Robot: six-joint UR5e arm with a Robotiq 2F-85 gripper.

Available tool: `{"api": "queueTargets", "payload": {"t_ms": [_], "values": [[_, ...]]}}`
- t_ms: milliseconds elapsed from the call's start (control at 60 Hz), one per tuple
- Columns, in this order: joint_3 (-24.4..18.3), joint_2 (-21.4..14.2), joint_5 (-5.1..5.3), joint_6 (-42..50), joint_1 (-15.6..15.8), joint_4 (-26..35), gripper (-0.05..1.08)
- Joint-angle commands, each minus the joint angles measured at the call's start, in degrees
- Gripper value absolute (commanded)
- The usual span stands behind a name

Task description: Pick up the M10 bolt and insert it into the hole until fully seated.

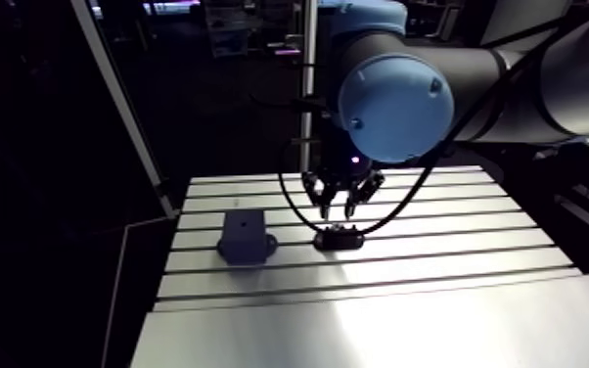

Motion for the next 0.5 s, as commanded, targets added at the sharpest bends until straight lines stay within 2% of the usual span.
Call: {"api": "queueTargets", "payload": {"t_ms": [17,500], "values": [[0.13,0.59,-0.04,0.0,0.06,-0.26,0.53],[0.23,1.65,-0.04,-0.26,0.06,-0.26,0.53]]}}
